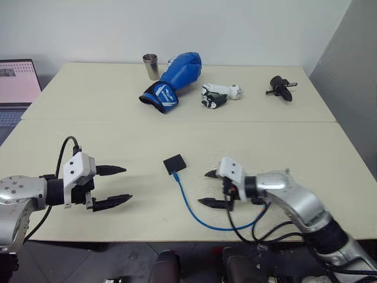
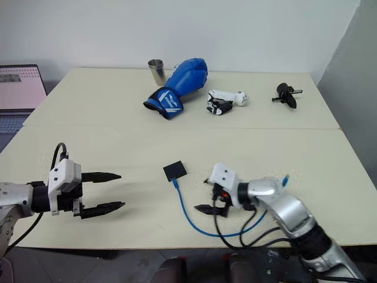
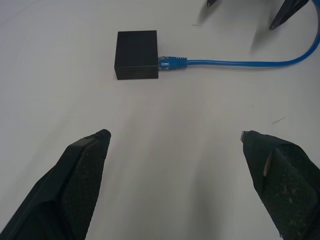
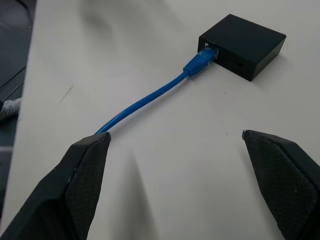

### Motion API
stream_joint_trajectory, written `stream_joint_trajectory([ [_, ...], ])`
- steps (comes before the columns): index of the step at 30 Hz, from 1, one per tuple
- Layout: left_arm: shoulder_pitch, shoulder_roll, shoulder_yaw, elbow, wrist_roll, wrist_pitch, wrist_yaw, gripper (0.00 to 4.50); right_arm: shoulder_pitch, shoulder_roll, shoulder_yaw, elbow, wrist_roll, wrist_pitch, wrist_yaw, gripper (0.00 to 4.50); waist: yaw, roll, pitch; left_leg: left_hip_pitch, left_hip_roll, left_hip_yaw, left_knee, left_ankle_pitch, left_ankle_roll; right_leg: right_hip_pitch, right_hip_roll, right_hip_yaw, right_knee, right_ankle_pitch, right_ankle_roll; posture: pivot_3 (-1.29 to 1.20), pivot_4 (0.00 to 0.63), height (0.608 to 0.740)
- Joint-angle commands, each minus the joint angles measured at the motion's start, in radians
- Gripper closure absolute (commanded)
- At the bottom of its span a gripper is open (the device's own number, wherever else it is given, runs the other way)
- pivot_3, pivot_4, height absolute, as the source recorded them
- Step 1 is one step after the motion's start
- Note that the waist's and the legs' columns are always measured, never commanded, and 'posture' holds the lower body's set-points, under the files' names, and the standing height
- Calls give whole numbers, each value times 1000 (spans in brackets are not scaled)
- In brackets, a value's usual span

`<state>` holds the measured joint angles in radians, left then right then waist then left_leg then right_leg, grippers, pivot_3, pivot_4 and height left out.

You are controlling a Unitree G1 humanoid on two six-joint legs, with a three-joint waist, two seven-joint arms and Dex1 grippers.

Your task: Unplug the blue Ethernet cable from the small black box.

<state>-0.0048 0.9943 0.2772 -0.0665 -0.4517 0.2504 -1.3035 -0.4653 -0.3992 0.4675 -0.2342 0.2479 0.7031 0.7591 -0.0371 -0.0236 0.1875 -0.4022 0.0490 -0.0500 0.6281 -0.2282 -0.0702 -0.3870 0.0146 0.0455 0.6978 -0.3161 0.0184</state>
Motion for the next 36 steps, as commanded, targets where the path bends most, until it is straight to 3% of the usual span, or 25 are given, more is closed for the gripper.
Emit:
stream_joint_trajectory([
  [1,-39,14,-13,-7,3,-14,-15,18,-67,116,40,110,-72,37,-109,39,1,0,0,0,0,0,0,0,0,0,0,0,0,0,0,0,150,740],
  [8,-49,1,-28,-14,12,-19,-11,18,-86,221,42,188,-116,83,-179,39,3,-1,-1,0,0,0,0,0,0,0,0,0,0,0,0,0,150,740],
  [11,-58,-5,-35,-11,14,-22,-6,18,-89,223,49,189,-138,87,-184,512,2,-1,-1,1,0,0,0,0,0,0,0,0,2,0,0,0,150,740],
  [19,-86,-14,-57,0,20,-28,3,18,-91,184,42,168,-163,88,-157,2506,3,-1,-1,0,0,0,0,0,0,0,0,0,1,0,0,0,150,740],
  [26,-115,-30,-81,11,28,-39,11,18,-99,80,11,125,-163,67,-93,4338,7,-1,-1,0,-1,0,0,0,0,0,-1,-1,1,0,0,0,150,740],
  [31,-130,-42,-92,17,35,-44,13,18,-97,2,-2,87,-160,54,-50,4458,7,-1,-1,0,-1,0,0,0,0,0,-1,-1,1,0,0,0,150,740],
  [36,-143,-51,-103,18,40,-45,17,18,-97,-161,-31,23,-152,-7,63,4458,8,0,0,-1,-1,-1,0,0,0,0,-1,-1,1,0,0,0,150,740],
])
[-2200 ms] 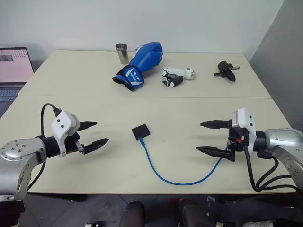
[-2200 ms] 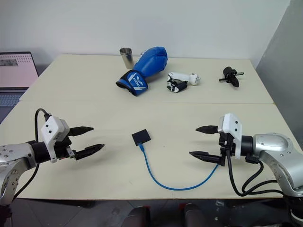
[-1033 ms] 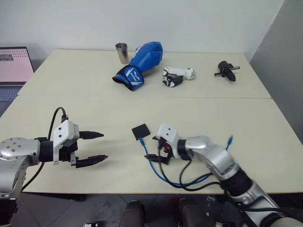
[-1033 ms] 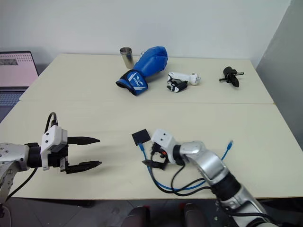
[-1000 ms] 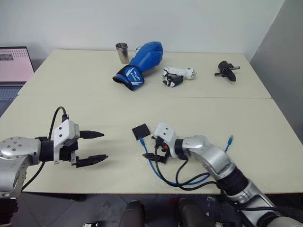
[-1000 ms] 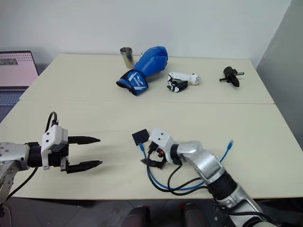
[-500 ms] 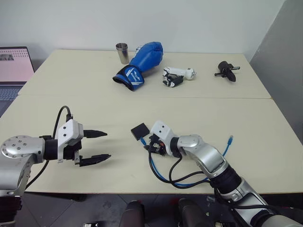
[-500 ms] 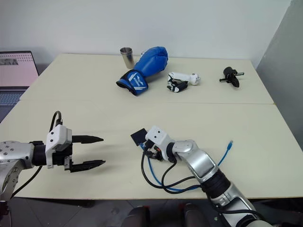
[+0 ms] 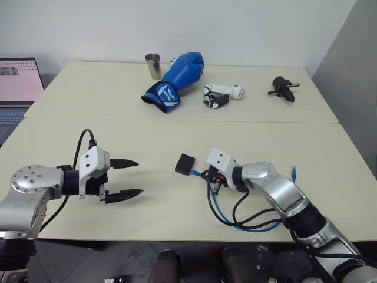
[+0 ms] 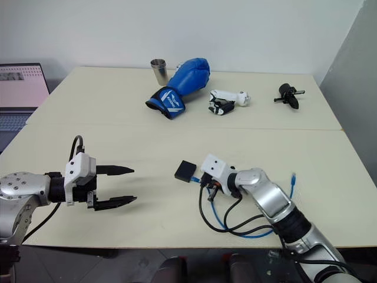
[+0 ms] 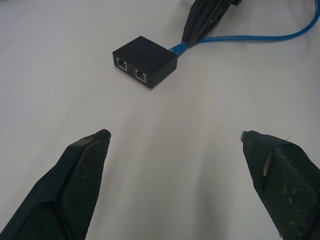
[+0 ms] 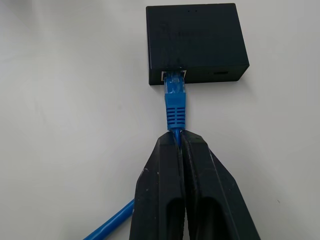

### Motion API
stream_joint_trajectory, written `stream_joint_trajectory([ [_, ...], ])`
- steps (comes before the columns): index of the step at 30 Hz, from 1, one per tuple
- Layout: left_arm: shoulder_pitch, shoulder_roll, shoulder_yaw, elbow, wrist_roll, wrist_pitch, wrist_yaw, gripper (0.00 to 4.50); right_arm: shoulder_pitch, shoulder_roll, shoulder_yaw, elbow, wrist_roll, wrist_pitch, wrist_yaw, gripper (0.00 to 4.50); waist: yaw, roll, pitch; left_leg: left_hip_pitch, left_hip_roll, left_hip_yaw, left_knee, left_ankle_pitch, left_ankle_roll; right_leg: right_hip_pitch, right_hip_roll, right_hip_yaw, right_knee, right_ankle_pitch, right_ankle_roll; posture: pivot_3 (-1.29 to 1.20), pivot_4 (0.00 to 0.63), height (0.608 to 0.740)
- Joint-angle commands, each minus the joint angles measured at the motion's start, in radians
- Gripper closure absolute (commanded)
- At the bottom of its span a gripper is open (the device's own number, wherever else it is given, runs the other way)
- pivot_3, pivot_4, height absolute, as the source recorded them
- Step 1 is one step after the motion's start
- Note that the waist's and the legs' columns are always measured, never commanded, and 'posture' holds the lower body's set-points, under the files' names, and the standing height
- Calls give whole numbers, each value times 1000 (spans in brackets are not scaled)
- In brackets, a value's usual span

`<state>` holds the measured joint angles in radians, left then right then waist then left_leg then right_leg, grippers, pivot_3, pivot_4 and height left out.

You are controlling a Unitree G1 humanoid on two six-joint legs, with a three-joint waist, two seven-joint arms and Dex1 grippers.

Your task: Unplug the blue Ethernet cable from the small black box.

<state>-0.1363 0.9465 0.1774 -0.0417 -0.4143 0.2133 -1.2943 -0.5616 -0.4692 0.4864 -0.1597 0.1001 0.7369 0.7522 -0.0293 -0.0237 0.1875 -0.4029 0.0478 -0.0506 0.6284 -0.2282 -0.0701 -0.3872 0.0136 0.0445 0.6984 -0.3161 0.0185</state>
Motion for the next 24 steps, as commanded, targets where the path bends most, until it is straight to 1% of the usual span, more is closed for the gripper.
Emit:
stream_joint_trajectory([
  [1,-12,-4,-6,-9,2,-7,8,18,0,-136,-60,-58,-2,-73,105,4458,0,0,0,0,0,0,0,0,0,0,0,0,0,0,0,0,150,740],
  [2,-14,-6,-9,-11,3,-6,9,18,5,-187,-69,-63,-4,-116,144,4458,-1,0,0,0,0,0,0,0,0,0,0,0,-1,0,0,0,150,740],
  [4,-18,-9,-14,-10,3,-6,11,18,12,-242,-81,-64,-1,-193,196,4458,-2,1,0,0,0,1,0,0,0,0,0,0,-1,0,0,0,150,740],
  [6,-22,-11,-18,-10,3,-5,13,18,18,-252,-86,-69,20,-191,221,4458,-4,1,0,0,1,0,0,0,0,0,0,0,-1,0,0,0,150,740],
  [9,-34,-31,-39,-28,-5,9,26,18,53,-224,-105,-73,44,-181,214,4458,-11,1,0,1,2,0,0,0,0,0,2,0,0,0,0,0,150,740],
  [13,-36,-44,-54,-44,-5,19,29,18,75,-180,-126,-79,37,-190,175,3673,-14,1,0,0,1,0,0,0,0,0,2,1,0,0,0,0,150,740],
  [14,-34,-44,-54,-47,-7,21,29,18,80,-175,-132,-87,36,-185,169,3370,-13,1,0,0,1,0,0,0,0,0,2,1,0,0,0,0,150,740],
  [16,-32,-44,-55,-50,-9,23,28,18,87,-169,-146,-106,44,-170,157,3040,-11,1,0,0,1,0,1,0,0,0,1,1,0,0,0,0,150,740],
  [20,-25,-45,-53,-57,-12,28,29,18,106,-158,-188,-152,71,-119,130,1975,-6,1,0,0,1,0,0,0,0,0,1,1,0,0,0,0,150,740],
  [21,-23,-46,-51,-59,-14,29,30,18,113,-153,-198,-161,77,-101,122,1799,-6,1,0,0,1,0,0,0,0,0,1,1,0,0,0,0,150,740],
  [24,-24,-54,-53,-59,-18,31,32,18,160,-129,-197,-179,76,-73,84,1799,-5,1,0,0,1,0,0,0,0,0,1,1,0,0,0,0,150,740],
])
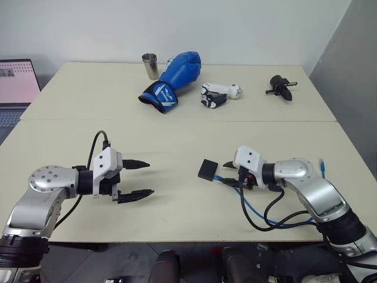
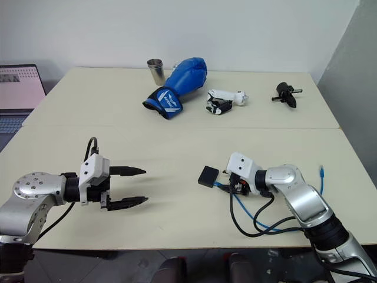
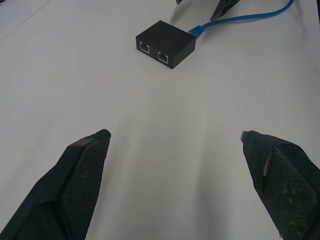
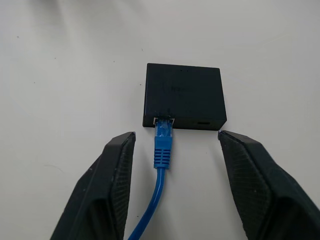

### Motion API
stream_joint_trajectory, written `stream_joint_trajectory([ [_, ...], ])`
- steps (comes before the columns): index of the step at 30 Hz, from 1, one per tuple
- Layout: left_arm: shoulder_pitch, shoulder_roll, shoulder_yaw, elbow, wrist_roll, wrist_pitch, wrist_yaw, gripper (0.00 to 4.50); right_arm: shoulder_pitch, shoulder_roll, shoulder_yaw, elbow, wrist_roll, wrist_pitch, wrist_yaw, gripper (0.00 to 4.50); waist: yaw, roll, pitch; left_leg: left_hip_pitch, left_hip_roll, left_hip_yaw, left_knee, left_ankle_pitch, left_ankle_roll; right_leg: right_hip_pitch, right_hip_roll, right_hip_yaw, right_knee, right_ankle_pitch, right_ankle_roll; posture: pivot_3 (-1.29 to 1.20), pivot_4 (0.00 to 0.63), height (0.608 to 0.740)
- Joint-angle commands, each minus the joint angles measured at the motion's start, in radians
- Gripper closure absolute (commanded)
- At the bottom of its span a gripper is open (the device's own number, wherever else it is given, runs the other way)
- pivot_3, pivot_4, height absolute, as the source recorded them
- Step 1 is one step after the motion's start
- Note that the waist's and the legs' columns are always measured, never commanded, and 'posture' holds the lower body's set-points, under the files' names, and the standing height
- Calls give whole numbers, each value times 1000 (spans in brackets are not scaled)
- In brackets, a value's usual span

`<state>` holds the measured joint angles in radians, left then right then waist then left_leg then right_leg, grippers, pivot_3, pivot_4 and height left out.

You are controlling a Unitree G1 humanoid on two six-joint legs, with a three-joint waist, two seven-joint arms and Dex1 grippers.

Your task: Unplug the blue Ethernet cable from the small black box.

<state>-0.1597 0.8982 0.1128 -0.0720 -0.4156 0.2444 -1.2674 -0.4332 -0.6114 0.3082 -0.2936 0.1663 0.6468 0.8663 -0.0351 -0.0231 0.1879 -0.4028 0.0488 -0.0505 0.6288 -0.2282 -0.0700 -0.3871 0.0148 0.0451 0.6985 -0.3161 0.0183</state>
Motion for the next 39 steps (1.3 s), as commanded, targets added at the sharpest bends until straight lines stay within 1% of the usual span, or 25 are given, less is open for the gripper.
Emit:
stream_joint_trajectory([
  [1,0,-9,13,-31,-23,4,4,18,48,26,-15,-47,7,22,-47,1799,2,0,0,0,0,0,0,0,0,0,0,0,0,0,0,0,150,740],
  [5,-5,-18,14,-37,-37,17,3,18,72,69,-7,-21,-13,12,-99,1799,0,0,0,0,0,0,0,0,0,0,0,0,0,0,0,0,150,740],
  [13,-15,-28,9,-36,-45,32,6,18,68,86,33,39,-47,-30,-102,1799,1,0,0,0,0,0,0,0,0,0,0,0,0,0,0,0,150,740],
  [15,-15,-29,9,-35,-45,33,7,18,62,93,36,48,-48,-30,-99,2170,0,0,0,0,0,0,0,0,0,0,0,0,0,0,0,0,150,740],
  [17,-15,-32,7,-33,-44,36,11,18,53,98,40,58,-51,-31,-96,2429,0,0,0,0,0,0,0,0,0,0,0,0,0,0,0,0,150,740],
  [18,-16,-35,6,-31,-43,37,14,18,49,100,42,63,-52,-31,-96,2778,0,0,0,0,0,0,0,0,0,0,0,0,0,0,0,0,150,740],
  [20,-17,-32,-2,-27,-33,57,29,18,44,102,45,67,-54,-31,-95,3184,1,0,0,0,0,0,0,0,0,0,0,0,0,0,0,0,150,740],
  [22,-20,-29,-17,-16,-17,92,51,18,40,101,49,68,-57,-33,-91,3721,1,0,0,0,0,0,0,0,0,0,0,0,0,0,0,0,150,740],
  [24,-22,-35,-18,-13,-21,98,56,18,37,97,53,69,-64,-43,-87,4078,1,0,0,0,0,0,0,0,0,0,0,0,0,0,0,0,150,740],
  [25,-23,-40,-18,-9,-26,108,63,18,33,90,58,67,-75,-59,-83,4348,1,0,0,0,0,0,0,0,0,0,0,0,0,0,0,0,150,740],
  [28,-30,-55,-21,4,-51,164,79,18,10,59,69,52,-123,-141,-73,4351,1,0,0,0,0,0,0,0,0,0,0,0,0,0,0,0,150,740],
  [32,-62,-85,-9,19,-123,261,71,18,-35,11,101,52,-219,-315,-67,4352,1,0,0,0,0,0,0,0,0,0,0,0,0,0,0,0,150,740],
  [36,-140,-120,17,49,-241,422,78,18,-91,-4,121,61,-295,-523,-60,4353,1,0,0,0,0,0,0,0,0,0,0,-1,0,0,0,0,150,740],
  [39,-211,-150,38,74,-311,525,111,18,-112,1,128,64,-314,-624,-41,4354,1,0,0,0,0,0,1,0,0,1,0,-1,1,0,0,0,150,740],
])
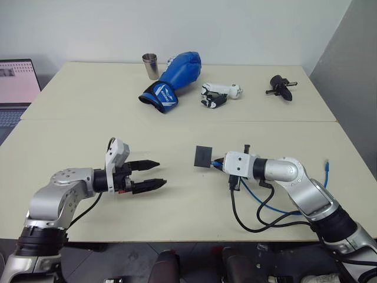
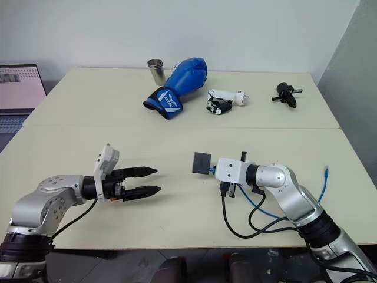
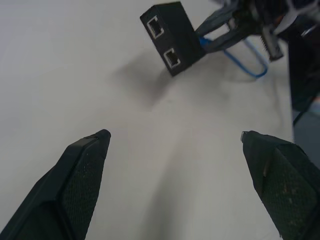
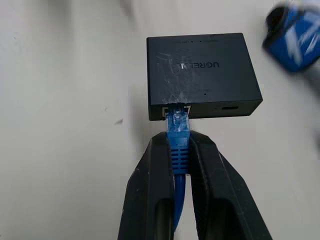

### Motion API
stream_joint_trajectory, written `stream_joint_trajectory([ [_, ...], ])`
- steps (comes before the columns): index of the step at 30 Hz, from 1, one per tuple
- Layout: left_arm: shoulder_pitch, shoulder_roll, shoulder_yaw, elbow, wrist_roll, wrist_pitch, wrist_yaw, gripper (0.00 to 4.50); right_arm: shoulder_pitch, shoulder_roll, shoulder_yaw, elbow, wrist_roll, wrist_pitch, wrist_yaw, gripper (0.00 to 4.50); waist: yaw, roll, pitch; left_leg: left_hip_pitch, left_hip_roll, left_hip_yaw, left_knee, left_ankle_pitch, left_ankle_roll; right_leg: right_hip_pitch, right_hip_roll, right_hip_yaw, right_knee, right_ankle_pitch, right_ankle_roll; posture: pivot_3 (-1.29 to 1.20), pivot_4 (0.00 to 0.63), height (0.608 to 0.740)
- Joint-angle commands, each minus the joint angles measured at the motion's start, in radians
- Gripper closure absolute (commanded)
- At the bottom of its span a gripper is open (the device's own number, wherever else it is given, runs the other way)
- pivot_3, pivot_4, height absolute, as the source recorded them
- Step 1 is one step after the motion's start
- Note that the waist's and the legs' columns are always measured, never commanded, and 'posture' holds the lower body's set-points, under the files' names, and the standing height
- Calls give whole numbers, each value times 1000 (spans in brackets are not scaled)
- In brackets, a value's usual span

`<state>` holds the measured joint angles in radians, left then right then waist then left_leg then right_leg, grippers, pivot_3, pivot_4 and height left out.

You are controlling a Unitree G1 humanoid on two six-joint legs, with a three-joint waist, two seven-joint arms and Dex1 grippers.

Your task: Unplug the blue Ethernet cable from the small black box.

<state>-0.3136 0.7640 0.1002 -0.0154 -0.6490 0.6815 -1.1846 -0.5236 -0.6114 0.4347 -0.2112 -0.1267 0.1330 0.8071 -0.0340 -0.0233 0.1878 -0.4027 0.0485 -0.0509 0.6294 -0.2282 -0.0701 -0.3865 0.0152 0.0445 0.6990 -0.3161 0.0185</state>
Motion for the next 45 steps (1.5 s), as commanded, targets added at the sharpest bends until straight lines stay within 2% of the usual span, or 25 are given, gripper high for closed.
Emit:
stream_joint_trajectory([
  [1,-77,-24,54,23,-99,120,36,18,-24,4,2,-21,-24,-132,25,4354,1,0,0,0,0,0,0,0,0,0,0,0,0,0,0,0,150,740],
  [9,-164,-68,34,20,-159,247,58,18,-57,40,4,-30,-47,-198,51,4354,1,0,0,0,0,-1,1,0,0,1,0,0,1,3,-5,0,150,740],
  [24,-173,-117,28,-3,-194,308,84,18,-126,75,-15,43,-95,-294,39,4355,1,0,0,1,0,-1,1,0,0,1,-1,0,1,3,-5,0,150,740],
  [27,-177,-126,38,4,-208,316,96,546,-128,79,-18,51,-99,-312,35,4355,1,0,0,1,0,-1,1,0,0,1,-1,0,1,3,-5,0,150,740],
  [40,-188,-134,52,13,-246,358,113,3506,-127,86,-26,63,-107,-340,22,4355,1,0,0,1,0,-1,1,0,-1,1,-1,0,1,3,-5,0,150,740],
  [42,-190,-134,51,14,-248,360,113,3715,-128,84,-26,65,-110,-340,24,4356,1,0,0,1,0,-1,1,0,-1,1,-1,0,1,3,-5,0,150,740],
  [45,-193,-137,49,18,-251,361,113,3716,-128,82,-25,66,-113,-339,26,4356,1,0,0,1,0,-1,1,0,-1,1,-1,0,1,3,-5,0,150,740],
])
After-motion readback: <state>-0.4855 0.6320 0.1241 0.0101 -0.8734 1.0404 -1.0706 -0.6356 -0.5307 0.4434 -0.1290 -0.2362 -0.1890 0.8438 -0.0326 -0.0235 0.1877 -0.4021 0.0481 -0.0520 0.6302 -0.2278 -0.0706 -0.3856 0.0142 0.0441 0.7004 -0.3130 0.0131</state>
